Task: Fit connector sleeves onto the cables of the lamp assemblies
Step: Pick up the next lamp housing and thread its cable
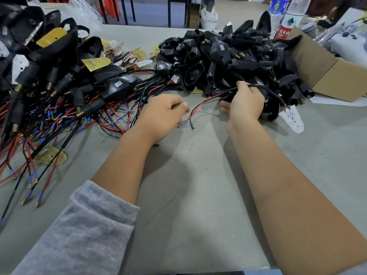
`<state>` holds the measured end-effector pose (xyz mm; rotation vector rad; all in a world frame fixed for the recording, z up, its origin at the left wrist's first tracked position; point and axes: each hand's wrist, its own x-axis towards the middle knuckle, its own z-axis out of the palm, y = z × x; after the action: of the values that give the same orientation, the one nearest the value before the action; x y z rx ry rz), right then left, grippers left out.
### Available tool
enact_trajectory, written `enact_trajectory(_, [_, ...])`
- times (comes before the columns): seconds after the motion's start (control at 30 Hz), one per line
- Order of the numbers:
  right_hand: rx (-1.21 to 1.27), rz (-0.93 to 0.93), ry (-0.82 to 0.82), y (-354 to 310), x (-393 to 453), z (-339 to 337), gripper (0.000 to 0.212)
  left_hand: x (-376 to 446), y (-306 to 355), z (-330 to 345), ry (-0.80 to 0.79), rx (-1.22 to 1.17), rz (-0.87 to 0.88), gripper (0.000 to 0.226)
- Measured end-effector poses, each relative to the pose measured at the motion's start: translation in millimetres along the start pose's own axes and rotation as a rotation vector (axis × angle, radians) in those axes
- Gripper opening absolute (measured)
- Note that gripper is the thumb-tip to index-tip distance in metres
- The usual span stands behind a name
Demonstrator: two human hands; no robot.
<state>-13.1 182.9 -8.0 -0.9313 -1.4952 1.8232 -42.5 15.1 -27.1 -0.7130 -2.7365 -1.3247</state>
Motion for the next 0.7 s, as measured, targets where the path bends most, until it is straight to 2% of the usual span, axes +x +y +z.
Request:
enact_trajectory(0.1, [-0.033, 0.005, -0.026, 0.0, 2.0, -2.7, 0.022, -0.4, -0.1, -0.1, -0.004, 0.004, -0.003, 0.024])
enact_trajectory(0.27, [0.026, 0.028, 0.031, -0.4, 0.8, -3.2, 0.022, 0.4, -1.3, 0.2, -0.004, -0.012, -0.011, 0.024])
enact_trajectory(0.53, [-0.044, 0.037, -0.078, -4.4, 6.0, -5.5, 0.021, 0.9, -2.1, 0.3, -0.005, -0.028, -0.017, 0.024])
enact_trajectory(0.7, [-0.020, 0.024, -0.013, -3.4, 6.0, -6.9, 0.017, 1.8, -2.9, 1.2, 0.002, -0.097, -0.030, 0.024])
